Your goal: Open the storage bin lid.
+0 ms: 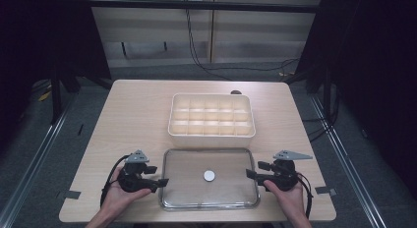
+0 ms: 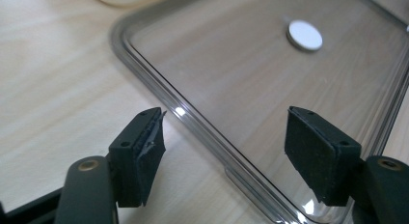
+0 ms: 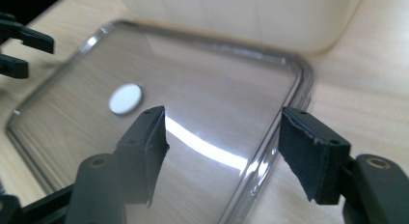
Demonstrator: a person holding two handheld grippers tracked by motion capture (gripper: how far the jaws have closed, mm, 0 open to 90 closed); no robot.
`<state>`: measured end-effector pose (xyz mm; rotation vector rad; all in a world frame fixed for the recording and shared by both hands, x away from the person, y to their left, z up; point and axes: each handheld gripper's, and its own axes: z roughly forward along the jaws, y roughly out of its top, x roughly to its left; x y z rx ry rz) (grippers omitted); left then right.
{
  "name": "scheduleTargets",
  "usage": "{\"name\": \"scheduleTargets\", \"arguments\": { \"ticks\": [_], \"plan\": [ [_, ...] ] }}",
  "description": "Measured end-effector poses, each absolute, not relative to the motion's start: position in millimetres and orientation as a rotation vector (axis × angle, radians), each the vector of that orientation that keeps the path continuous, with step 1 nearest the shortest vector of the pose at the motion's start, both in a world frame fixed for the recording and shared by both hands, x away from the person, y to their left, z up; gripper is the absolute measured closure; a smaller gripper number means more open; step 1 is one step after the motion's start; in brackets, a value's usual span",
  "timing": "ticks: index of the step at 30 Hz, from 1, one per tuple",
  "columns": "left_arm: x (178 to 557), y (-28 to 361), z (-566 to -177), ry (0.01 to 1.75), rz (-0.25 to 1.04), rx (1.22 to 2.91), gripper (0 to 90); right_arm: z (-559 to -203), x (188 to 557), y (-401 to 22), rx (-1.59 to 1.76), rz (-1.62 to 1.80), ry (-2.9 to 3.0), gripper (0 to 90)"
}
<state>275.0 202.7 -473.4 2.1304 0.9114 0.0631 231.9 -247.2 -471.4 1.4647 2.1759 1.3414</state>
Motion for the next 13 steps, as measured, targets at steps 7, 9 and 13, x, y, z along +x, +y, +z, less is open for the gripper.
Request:
{"name": "scheduleTargets", "arguments": {
  "ticks": [7,9,13],
  "plan": [
    [265.4,232.3,-457.7,0.945,0.186,2.048,23.7,-452.6,214.6,-263.4,1.410,1.360,2.085,19.9],
    [262.8,241.6,-457.3,0.971,0.208,2.008,23.2,-447.5,209.9,-272.0,1.409,1.380,2.038,20.6],
    [261.9,254.2,-458.3,1.047,0.178,1.935,22.7,-444.1,206.8,-278.7,1.417,1.385,1.990,20.0]
  ]
}}
